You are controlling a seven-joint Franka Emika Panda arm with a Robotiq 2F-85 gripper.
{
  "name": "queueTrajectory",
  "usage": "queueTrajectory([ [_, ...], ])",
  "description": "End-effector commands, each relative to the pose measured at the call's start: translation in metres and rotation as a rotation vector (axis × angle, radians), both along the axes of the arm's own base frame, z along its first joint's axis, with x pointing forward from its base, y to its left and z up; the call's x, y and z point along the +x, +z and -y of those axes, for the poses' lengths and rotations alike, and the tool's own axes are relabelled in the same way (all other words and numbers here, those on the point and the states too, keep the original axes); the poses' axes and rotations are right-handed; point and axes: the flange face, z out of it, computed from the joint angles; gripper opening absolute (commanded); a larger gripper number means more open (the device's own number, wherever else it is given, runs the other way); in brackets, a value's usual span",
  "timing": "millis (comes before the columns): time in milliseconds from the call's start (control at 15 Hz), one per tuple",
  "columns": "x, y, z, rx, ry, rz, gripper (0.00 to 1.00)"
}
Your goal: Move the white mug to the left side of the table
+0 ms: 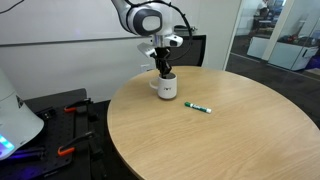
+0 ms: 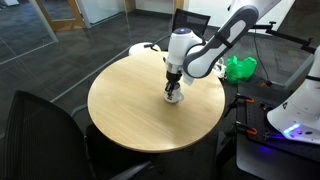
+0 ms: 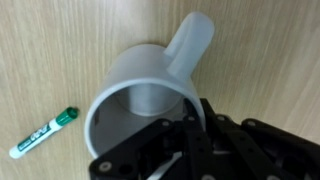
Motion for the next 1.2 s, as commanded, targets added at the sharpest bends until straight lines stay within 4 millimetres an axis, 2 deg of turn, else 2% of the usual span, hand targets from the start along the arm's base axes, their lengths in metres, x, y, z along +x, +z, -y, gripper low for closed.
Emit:
queueTrajectory([
  [0,0.007,0.022,-0.026,0.011,0.007,0.036,0.02],
  [600,0.035,0.008,-0.082,0.004,0.035,0.034,0.02],
  [1133,0.054,-0.005,-0.104,-0.032,0.007,0.058,0.02],
])
